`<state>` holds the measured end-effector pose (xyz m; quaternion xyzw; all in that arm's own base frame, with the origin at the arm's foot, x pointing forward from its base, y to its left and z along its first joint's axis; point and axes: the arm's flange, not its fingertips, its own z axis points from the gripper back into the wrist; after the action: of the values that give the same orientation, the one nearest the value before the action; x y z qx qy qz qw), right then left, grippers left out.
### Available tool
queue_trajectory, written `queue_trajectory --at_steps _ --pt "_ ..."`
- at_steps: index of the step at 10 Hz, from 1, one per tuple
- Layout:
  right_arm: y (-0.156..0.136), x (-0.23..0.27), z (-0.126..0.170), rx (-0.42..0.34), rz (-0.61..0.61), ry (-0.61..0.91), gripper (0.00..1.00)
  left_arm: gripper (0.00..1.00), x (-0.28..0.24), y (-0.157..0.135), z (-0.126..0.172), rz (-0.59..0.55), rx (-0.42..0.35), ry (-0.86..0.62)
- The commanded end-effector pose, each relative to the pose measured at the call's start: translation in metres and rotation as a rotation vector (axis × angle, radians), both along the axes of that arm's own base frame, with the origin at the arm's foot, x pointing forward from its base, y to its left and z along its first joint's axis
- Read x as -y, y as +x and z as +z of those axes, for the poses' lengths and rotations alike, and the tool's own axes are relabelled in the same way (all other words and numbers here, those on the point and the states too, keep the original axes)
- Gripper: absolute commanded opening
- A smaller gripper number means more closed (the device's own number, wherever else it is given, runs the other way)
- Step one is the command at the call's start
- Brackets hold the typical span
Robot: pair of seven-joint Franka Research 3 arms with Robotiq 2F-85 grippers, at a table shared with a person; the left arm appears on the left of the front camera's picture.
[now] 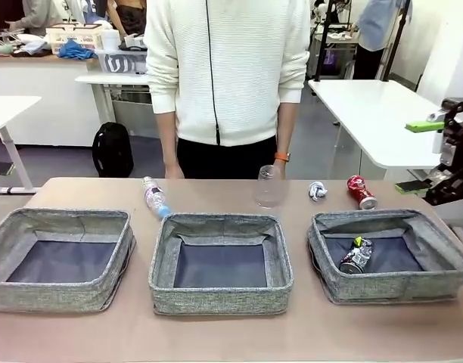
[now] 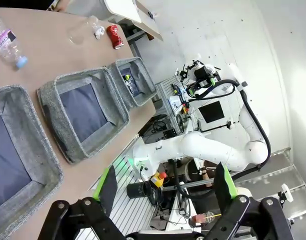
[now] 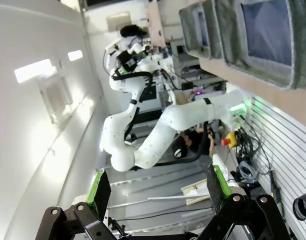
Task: Sort the waste into the appropriate baskets.
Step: Pick up the waste item pointed out by the person.
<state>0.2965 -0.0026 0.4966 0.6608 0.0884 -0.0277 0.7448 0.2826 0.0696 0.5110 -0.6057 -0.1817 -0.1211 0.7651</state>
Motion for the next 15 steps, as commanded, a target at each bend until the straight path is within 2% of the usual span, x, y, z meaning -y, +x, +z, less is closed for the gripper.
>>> queue_trajectory --at_steps 1,15 --pt "-0.0030 -0.0027 -0.0001 0.003 0.012 -0.002 1.00 1.00 0.0014 0.0000 0.0032 -0.002 0.008 -0.019" --pt "-0.0030 -0.0027 -0.0001 0.003 0.012 -0.002 1.00 1.00 0.0014 0.0000 0.0032 -0.002 0.008 -0.019"
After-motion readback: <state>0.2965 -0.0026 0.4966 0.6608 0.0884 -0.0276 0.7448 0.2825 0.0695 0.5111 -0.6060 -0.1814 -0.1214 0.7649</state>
